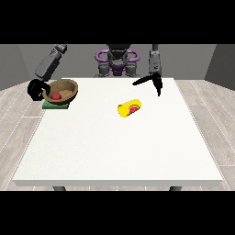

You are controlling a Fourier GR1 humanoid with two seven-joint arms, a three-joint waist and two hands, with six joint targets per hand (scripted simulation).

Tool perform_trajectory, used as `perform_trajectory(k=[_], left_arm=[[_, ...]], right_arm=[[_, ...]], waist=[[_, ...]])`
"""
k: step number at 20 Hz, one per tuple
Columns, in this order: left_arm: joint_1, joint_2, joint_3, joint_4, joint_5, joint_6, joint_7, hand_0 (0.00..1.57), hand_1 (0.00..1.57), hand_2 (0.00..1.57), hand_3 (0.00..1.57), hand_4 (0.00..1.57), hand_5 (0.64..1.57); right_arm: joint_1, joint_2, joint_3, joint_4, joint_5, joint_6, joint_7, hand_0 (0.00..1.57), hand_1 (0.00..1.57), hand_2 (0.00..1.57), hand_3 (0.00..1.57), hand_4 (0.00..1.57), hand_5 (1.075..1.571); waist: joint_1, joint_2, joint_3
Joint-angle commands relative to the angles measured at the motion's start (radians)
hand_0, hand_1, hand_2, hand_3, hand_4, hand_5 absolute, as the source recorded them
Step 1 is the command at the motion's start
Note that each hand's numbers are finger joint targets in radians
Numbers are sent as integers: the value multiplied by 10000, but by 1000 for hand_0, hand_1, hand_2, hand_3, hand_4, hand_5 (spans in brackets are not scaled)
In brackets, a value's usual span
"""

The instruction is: Pick the cup and pour the ball into the bowl, then pick the bowl and place it on the pad

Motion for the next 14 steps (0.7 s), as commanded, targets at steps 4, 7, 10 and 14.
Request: perform_trajectory(k=[4,7,10,14], left_arm=[[559,211,-336,-2034,-115,-147,365,0,0,0,0,0,1563],[-29,646,21,-2097,-21,-356,920,0,0,0,0,0,1564],[-55,198,-252,-2354,-418,187,1191,0,0,0,0,0,1563],[1009,116,-551,-3222,-231,-158,1407,0,0,0,0,0,1565]], right_arm=[[-30,-1162,-335,916,192,598,-1407,1571,1571,1571,0,1035,1569],[-544,-1524,-210,974,283,848,-1074,1571,1571,1571,0,1034,1569],[-726,-1297,16,960,588,384,-1411,1571,1571,1571,436,1031,1571],[-697,-1760,-571,1779,-91,1252,-476,1571,1571,1571,0,836,1569]], waist=[[247,1113,5],[-13,1258,-4],[-235,1363,-8],[-155,641,-7]])
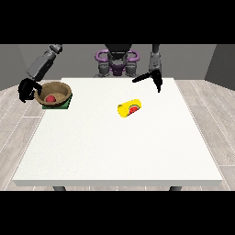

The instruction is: Pick the cup and pour the ball into the bowl, then pick the bowl and place it on the pad

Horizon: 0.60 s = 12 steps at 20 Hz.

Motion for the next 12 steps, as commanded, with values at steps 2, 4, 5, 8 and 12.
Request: perform_trajectory(k=[2,4,5,8,12], left_arm=[[214,-112,-85,-430,-37,11,576,0,0,0,0,0,1566],[781,-388,-344,-233,60,-93,495,0,0,0,0,0,1566],[484,239,169,-469,492,-594,444,0,0,0,0,0,1566],[622,-270,-217,-104,194,-196,55,0,0,0,0,0,1566],[770,-104,-174,-511,339,-470,327,0,0,0,0,0,1567]], right_arm=[[-164,-262,-103,344,-136,235,478,1571,1571,1571,0,765,1568],[35,108,-24,429,-147,172,659,1571,1571,1571,263,736,1570],[-30,-335,-136,488,-174,168,684,1571,1571,1571,489,739,1570],[189,440,328,273,194,-80,384,1571,1571,1571,1038,732,1570],[348,326,647,222,599,-233,154,1571,1571,1571,1014,694,1567]], waist=[[-202,-456,-6],[-58,-979,-12],[121,-564,-9],[-26,-705,-14],[184,-742,-9]])
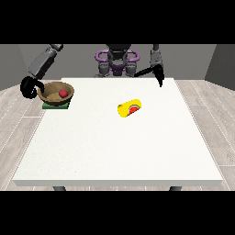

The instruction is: Pick the cup and pour the ball into the bowl, then pick the bowl and place it on the pad

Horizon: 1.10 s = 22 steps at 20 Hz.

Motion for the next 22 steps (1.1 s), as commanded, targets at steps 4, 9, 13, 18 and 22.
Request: perform_trajectory(k=[4,9,13,18,22], left_arm=[[-15,-144,-398,-1020,-408,210,393,0,0,0,0,0,1565],[-25,113,27,-1202,-73,8,561,0,0,0,0,0,1565],[374,110,88,-1289,119,-74,180,0,0,0,0,0,1565],[-56,-161,-350,-2004,-355,166,1318,0,0,0,0,0,1569],[646,-192,-203,-1253,-94,-4,1053,0,0,0,0,0,1569]], right_arm=[[-176,-500,76,495,301,-553,377,1571,1571,1571,1571,588,1535],[-61,-1442,369,156,835,-994,52,181,181,475,428,0,1489],[-322,-1736,203,204,713,-899,240,0,0,379,223,0,1478],[-918,-1485,208,322,715,-1158,644,0,0,325,238,0,1495],[-729,-2050,162,189,526,-16,1225,0,0,269,257,0,1501]], waist=[[100,645,17],[-134,662,7],[-86,818,3],[-300,733,12],[-327,-495,-3]])
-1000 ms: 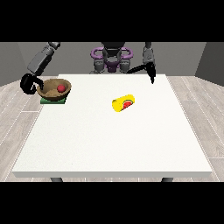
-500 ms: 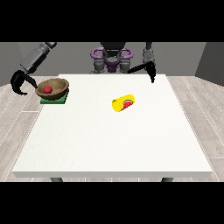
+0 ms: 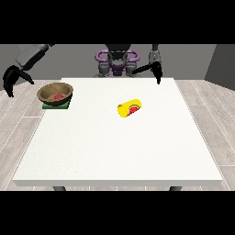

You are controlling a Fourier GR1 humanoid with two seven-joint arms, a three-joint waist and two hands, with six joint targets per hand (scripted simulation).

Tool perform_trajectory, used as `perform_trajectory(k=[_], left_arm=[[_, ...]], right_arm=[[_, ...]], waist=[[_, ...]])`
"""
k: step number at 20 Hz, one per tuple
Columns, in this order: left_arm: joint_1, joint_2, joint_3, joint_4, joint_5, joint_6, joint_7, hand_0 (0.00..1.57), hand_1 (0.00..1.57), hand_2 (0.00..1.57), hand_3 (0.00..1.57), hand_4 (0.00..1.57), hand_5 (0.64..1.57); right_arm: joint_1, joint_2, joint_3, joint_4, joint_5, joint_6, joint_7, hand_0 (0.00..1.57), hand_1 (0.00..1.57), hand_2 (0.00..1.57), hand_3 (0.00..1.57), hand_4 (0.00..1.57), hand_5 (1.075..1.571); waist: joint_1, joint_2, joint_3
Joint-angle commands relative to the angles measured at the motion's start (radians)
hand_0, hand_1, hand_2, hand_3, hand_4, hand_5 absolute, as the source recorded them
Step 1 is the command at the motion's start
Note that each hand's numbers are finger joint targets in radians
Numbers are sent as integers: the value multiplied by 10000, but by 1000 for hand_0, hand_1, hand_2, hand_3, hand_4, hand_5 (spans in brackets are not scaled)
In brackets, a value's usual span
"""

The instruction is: Pick the cup and pour the ball into the bowl, then pick the bowl and place it on the pad

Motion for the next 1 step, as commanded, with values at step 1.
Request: perform_trajectory(k=[1], left_arm=[[-148,-4,334,987,256,-60,29,0,0,0,0,0,1569]], right_arm=[[-486,-879,-143,-222,-338,1329,1102,0,0,189,288,0,1503]], waist=[[-320,-1024,-25]])
